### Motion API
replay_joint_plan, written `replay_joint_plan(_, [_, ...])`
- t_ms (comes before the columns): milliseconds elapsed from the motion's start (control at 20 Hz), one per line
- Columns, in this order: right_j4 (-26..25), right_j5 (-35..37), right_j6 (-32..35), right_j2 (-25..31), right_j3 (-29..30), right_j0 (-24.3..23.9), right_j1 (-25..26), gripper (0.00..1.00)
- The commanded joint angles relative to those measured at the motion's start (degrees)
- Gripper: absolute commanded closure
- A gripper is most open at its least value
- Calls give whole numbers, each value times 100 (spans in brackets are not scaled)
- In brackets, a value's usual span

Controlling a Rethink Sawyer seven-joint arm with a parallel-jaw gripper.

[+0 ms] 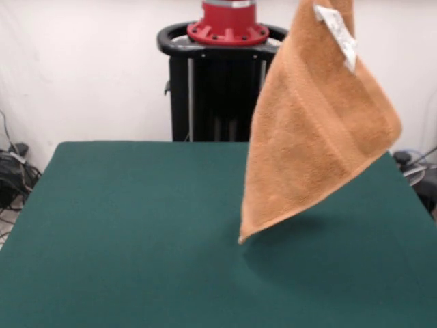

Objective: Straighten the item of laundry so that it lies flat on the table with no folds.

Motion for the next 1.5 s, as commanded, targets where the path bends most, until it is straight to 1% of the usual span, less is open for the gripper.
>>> replay_joint_plan(50, [-189, 368, 1776, -380, 590, 343, -113, 100])
replay_joint_plan(550, [-187, 480, 2382, -907, 681, 1134, -248, 100])
replay_joint_plan(800, [-159, 771, 2678, -1126, 538, 1541, -325, 100])
replay_joint_plan(1000, [-119, 656, 2719, -1199, 598, 1648, -266, 100])
replay_joint_plan(1200, [25, 325, 2624, -1122, 857, 1603, -198, 100])
replay_joint_plan(1500, [126, -5, 2775, -1022, 1144, 1658, -174, 100])
